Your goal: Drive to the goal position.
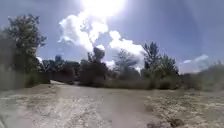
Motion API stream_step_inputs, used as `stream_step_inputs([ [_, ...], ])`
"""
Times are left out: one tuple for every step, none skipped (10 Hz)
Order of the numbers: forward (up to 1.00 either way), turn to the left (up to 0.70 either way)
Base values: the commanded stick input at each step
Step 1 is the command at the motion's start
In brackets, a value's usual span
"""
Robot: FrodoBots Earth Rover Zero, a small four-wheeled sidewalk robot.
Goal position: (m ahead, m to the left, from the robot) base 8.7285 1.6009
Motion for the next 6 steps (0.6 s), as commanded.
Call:
stream_step_inputs([
  [0.7, 0.18],
  [0.7, 0.35],
  [0.7, 0.35],
  [0.7, 0.35],
  [0.7, 0.35],
  [0.7, 0.35],
])
